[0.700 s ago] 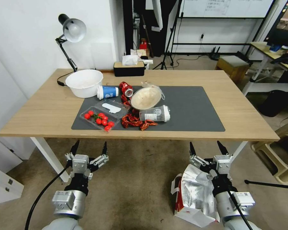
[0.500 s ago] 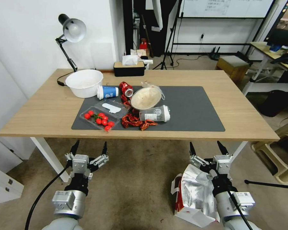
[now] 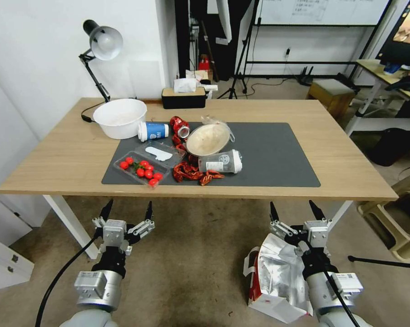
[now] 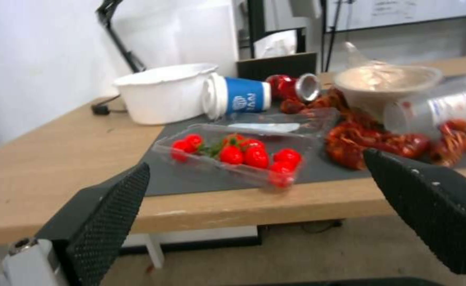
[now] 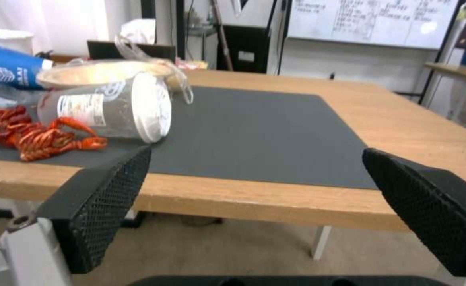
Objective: Pick up the food delivery bag from the floor and place it on the table.
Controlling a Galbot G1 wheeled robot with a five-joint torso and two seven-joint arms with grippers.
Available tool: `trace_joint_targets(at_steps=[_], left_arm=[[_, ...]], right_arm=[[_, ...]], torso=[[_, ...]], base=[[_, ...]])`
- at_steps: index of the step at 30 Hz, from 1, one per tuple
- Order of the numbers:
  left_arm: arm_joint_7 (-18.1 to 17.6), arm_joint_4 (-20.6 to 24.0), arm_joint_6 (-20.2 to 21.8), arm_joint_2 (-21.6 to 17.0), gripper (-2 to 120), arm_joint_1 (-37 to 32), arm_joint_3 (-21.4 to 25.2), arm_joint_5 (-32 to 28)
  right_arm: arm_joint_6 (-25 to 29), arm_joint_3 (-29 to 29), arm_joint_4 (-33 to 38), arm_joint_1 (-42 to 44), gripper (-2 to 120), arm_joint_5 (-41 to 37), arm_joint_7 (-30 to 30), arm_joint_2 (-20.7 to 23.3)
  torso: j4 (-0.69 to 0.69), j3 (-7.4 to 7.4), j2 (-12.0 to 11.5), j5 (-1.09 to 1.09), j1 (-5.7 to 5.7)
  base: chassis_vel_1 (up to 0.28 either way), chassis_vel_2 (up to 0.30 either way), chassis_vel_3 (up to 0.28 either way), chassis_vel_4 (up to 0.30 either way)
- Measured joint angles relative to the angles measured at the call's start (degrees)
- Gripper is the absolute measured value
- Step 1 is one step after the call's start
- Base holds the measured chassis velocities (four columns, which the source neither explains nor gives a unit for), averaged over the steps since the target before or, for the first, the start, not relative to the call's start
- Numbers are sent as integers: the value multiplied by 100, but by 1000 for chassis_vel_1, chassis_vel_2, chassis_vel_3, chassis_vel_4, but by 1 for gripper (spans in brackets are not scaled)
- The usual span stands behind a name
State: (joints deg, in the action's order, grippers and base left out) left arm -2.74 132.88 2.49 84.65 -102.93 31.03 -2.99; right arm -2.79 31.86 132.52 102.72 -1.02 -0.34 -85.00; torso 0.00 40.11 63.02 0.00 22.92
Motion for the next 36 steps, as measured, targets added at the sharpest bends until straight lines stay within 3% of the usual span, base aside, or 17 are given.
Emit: trace_joint_targets(at_steps=[2, 5, 6, 7, 11, 13, 14, 25, 30, 36], left_arm=[[-463, 196, 438, -217, 100, 40, -94, -499], [-697, 298, 657, -327, 100, 60, -140, -751], [-1028, 438, 969, -481, 100, 86, -206, -1107], [-1028, 438, 969, -481, 100, 86, -206, -1107], [-1818, 772, 1711, -850, 100, 154, -366, -1957], [-1925, 818, 1814, -899, 100, 163, -386, -2070], [-2141, 920, 1976, -1006, 100, 173, -418, -2318], [-2293, 1003, 1983, -1090, 100, 143, -418, -2480], [-2321, 870, 1437, -1106, 100, 125, -432, -2483], [-2396, 806, 1283, -1139, 100, 146, -420, -2557]], right_arm=[[-515, 75, 150, -87, 100, -198, -73, 169], [-766, 110, 220, -130, 100, -296, -109, 252], [-1127, 160, 323, -188, 100, -437, -160, 372], [-1127, 160, 323, -188, 100, -437, -160, 372], [-1984, 281, 567, -332, 100, -766, -279, 654], [-2088, 300, 600, -357, 100, -832, -296, 698], [-2239, 357, 653, -417, 100, -976, -316, 790], [-2308, 377, 675, -434, 100, -1028, -332, 771], [-2282, 371, 655, -436, 100, -1013, -327, 756], [-2255, 365, 618, -448, 100, -976, -321, 738]], torso=[[0, 0, 0, 0, 0], [0, 0, 0, 0, 0], [0, 0, 0, 0, 0], [0, 0, 0, 0, 0], [0, 0, 0, 0, 0], [-1, 0, 0, 1, 0], [0, 0, 0, -2, 0], [0, 0, 0, 0, 0], [0, 0, 0, 0, 0], [0, 0, 0, 0, 0]], base=[[0, 0, 0, 0], [0, 0, 0, 0], [0, 0, 0, 0], [0, 0, 0, 0], [0, 0, 0, 0], [0, 0, 0, 0], [0, 0, 0, 0], [0, 0, 0, 0], [0, 0, 0, 0], [0, 0, 0, 0]])
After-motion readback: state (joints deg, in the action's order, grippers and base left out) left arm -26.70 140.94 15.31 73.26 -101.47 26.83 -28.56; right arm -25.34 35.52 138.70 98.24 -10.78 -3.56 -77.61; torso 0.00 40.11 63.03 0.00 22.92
